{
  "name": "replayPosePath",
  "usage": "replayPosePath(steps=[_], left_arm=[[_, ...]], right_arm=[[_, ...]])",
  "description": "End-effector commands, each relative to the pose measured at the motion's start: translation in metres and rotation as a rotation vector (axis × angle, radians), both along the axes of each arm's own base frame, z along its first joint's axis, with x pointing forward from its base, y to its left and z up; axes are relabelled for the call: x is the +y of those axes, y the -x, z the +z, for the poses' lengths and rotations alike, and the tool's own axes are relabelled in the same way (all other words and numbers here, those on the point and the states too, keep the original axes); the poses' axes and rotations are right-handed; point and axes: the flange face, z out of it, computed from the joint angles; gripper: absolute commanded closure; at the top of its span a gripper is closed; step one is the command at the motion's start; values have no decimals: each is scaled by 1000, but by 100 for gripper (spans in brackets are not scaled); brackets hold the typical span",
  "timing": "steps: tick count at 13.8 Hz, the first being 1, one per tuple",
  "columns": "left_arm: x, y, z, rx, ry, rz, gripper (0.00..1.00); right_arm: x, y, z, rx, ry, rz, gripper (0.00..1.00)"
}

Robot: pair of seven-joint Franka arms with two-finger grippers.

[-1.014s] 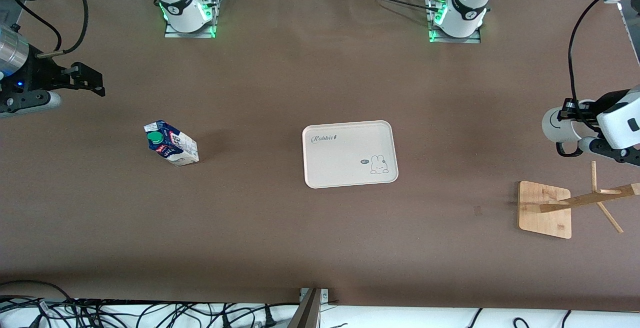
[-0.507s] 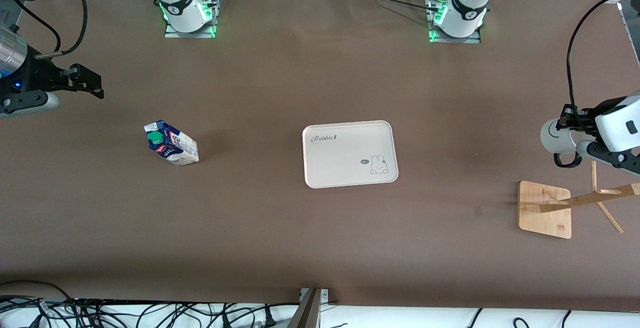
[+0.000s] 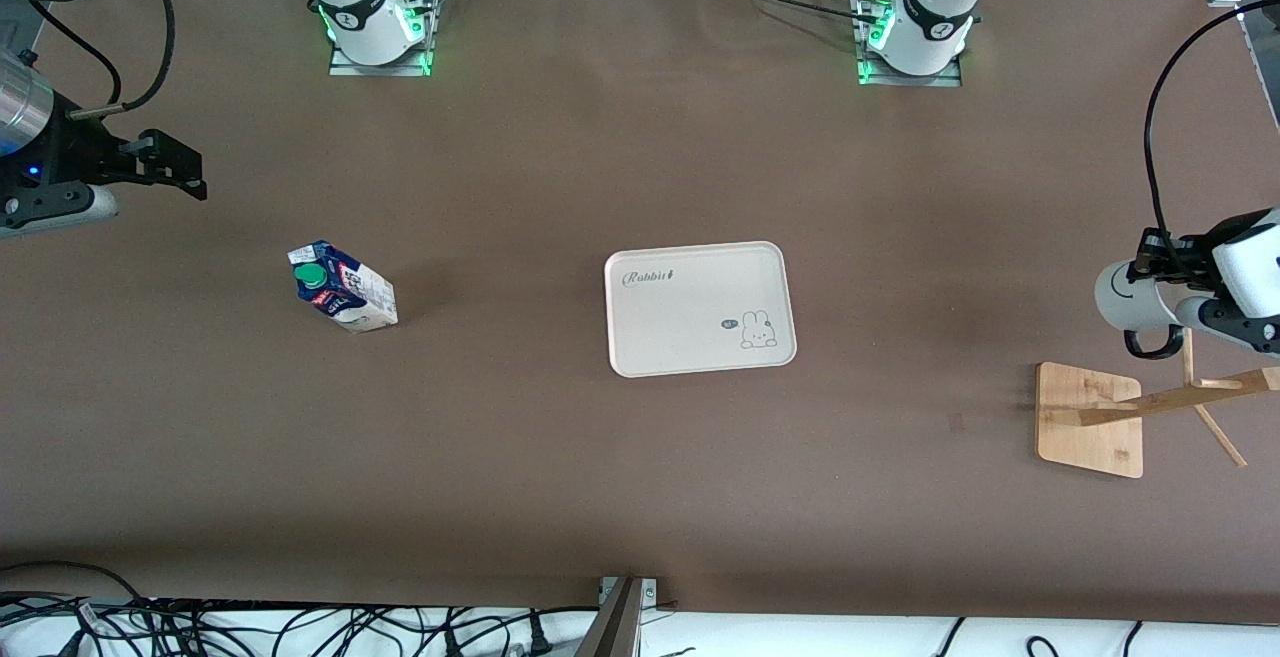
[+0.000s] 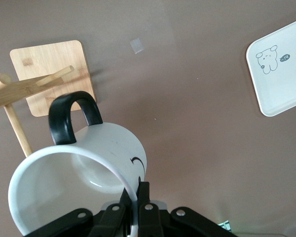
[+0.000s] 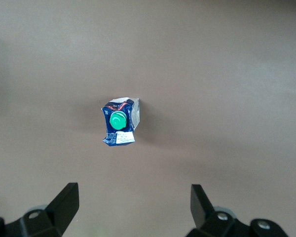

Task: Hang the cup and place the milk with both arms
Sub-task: 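Lower the mug handle onto a stand peg with the left gripper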

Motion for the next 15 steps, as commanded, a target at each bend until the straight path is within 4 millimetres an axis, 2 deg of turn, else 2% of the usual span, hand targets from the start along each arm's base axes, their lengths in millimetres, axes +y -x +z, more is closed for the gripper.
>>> replayPosePath(steps=[1,7,10,13,15], left_arm=[[1,-5,5,-18,30,-16,100],[8,-22,17,-107,28,-6,100],[22,-31,1,-120,27,15,100],[23,-35,2,-149,25,19,100],[31,-37,1,-165,21,30,100]], right_arm=[[-1,2,3,-8,-18,5,0],[-1,2,3,-6,-19,5,0],[-1,2,3,-7,-19,5,0],[-1,2,3,-7,-19,5,0],[-1,2,3,-7,-19,5,0]])
